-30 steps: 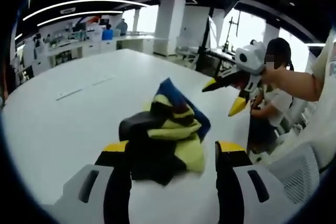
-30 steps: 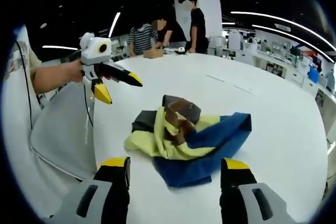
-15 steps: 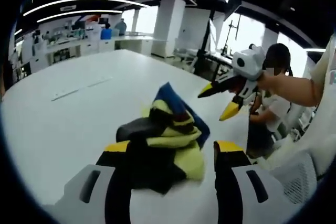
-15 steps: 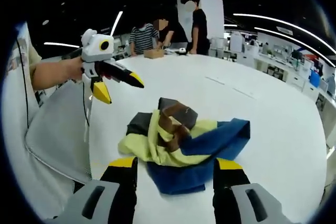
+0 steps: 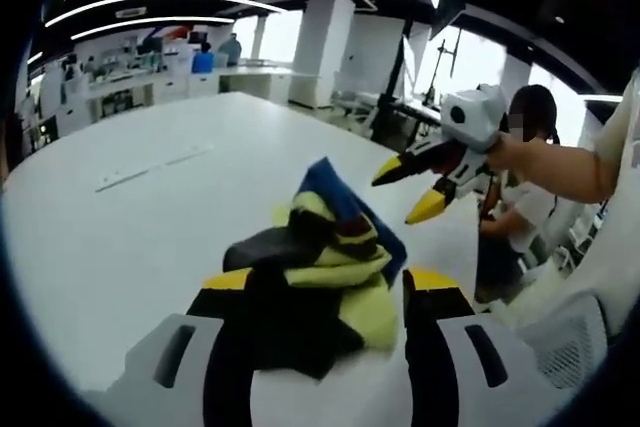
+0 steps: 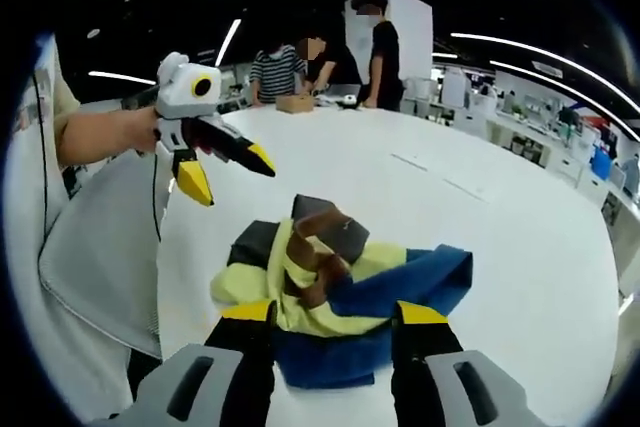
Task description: Fold the garment on the visible template until the final outline fits inside the template.
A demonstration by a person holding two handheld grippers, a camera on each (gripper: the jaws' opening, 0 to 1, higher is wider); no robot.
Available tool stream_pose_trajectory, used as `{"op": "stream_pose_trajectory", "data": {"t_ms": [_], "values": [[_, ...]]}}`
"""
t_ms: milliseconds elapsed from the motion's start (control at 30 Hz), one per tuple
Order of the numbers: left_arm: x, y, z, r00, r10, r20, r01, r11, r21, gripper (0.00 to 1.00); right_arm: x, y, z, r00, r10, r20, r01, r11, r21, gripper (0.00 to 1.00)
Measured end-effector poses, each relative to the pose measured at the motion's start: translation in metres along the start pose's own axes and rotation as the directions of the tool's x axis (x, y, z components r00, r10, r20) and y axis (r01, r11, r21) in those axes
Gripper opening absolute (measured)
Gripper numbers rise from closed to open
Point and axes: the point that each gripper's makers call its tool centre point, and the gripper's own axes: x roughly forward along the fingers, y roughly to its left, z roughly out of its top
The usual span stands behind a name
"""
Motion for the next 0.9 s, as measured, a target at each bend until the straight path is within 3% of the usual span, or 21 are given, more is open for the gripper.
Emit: {"op": "stream_pose_trajectory", "data": {"t_ms": [233, 900], "values": [[0.002, 0.001, -0.002, 1.000, 0.000, -0.007, 0.000, 1.000, -0.002, 0.56, 0.009, -0.005, 0.008, 1.000, 0.003, 0.015, -0.003, 1.000, -0.030, 0.27], [0.023, 0.010, -0.003, 1.000, -0.011, -0.025, 0.011, 1.000, -0.007, 0.54, 0.042, -0.008, 0.004, 0.998, 0.049, -0.027, -0.051, 0.997, -0.061, 0.15]]}}
